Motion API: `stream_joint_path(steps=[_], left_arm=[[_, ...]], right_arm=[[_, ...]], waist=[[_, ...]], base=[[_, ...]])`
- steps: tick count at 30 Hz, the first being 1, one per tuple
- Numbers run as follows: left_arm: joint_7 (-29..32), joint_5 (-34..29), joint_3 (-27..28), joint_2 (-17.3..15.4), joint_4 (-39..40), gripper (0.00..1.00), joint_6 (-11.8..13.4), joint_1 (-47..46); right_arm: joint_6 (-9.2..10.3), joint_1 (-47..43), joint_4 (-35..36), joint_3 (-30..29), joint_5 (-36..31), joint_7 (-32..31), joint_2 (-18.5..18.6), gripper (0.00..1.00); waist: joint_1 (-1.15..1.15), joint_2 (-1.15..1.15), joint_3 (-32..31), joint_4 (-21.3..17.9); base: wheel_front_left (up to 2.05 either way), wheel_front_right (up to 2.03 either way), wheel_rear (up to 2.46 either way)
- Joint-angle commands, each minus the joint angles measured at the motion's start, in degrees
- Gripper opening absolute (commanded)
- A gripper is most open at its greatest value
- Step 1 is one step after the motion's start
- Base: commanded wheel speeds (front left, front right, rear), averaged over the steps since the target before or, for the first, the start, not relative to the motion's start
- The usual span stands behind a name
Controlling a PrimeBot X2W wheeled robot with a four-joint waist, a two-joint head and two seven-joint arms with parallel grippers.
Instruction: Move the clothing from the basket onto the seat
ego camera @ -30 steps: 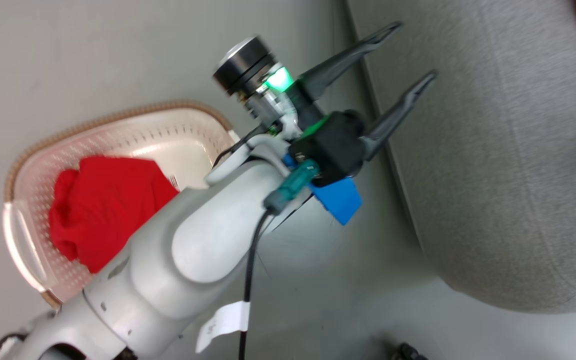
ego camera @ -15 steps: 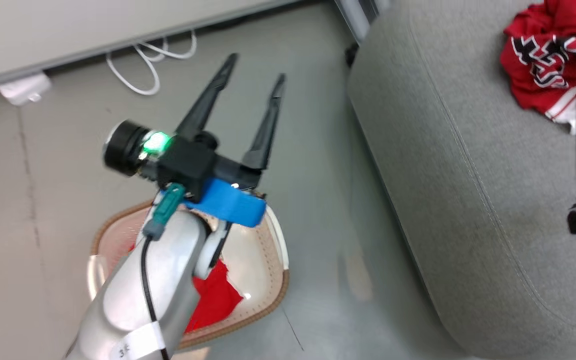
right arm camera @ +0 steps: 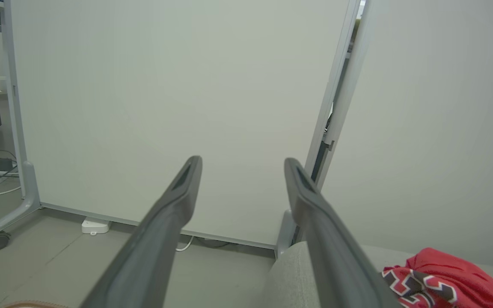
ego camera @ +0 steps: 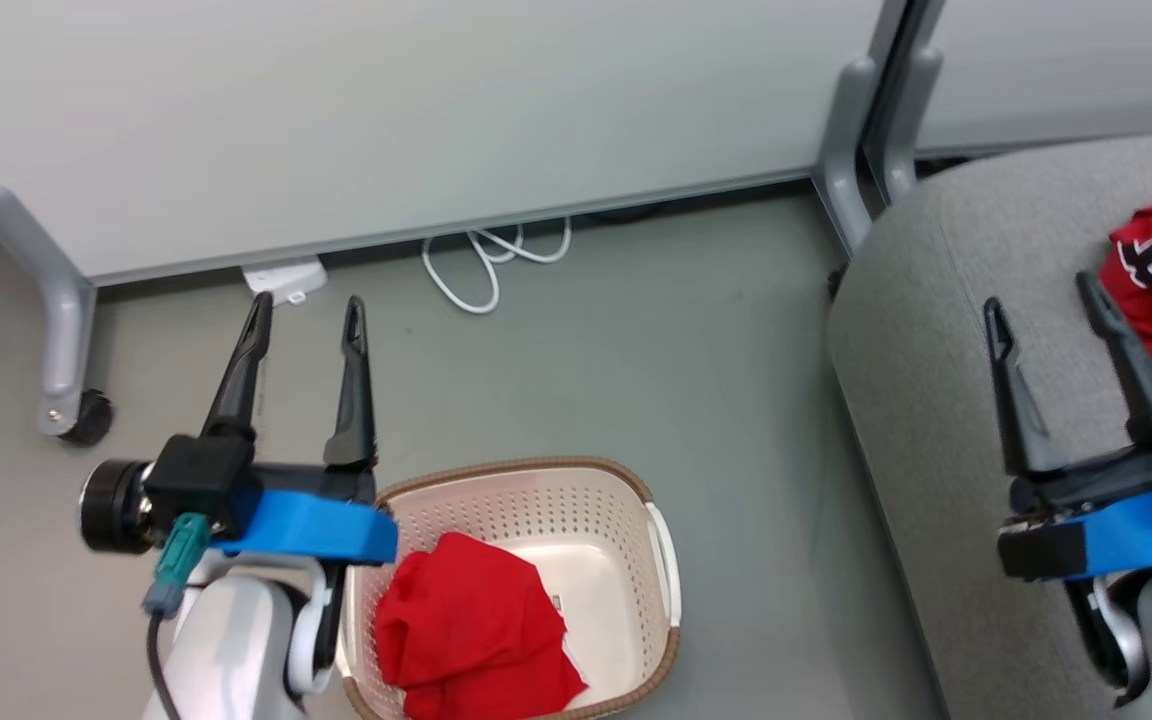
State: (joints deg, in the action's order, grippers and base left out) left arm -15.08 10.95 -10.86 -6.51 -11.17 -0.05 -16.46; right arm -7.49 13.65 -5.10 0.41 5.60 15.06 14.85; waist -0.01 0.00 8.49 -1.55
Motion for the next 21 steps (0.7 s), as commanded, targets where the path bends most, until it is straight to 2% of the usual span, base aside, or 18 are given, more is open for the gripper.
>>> stream_joint_path(steps=[1, 8, 13, 21], left_arm=[[-0.13, -0.51, 1.17, 0.41, 0.4, 1.0, -0.63, 1.69], [-0.13, -2.59, 6.43, 2.08, 2.06, 1.0, -3.29, 8.22], [-0.14, -3.71, 7.78, 2.78, 1.7, 1.0, -4.87, 11.45], [-0.13, -4.24, 8.45, 3.49, 1.08, 1.0, -5.94, 13.76]], right_arm=[[-0.01, -1.54, 0.24, 0.13, 0.07, 0.18, -0.67, 1.0], [-0.01, -5.91, -0.57, 0.37, 1.03, 0.18, -3.75, 1.0], [-0.01, -9.34, -2.2, -0.54, 0.84, 0.18, -5.53, 1.0], [-0.01, -12.5, -4.4, -1.72, 0.75, 0.18, -7.03, 1.0]], waist=[[0.01, 0.0, -2.22, 2.01], [0.01, 0.0, -5.02, 3.33], [0.01, 0.0, -6.76, 4.0], [0.01, 0.0, -7.72, 4.65]], base=[[0.0, 0.0, 0.0], [0.0, 0.0, 0.0], [0.0, 0.0, 0.0], [0.0, 0.0, 0.0]])
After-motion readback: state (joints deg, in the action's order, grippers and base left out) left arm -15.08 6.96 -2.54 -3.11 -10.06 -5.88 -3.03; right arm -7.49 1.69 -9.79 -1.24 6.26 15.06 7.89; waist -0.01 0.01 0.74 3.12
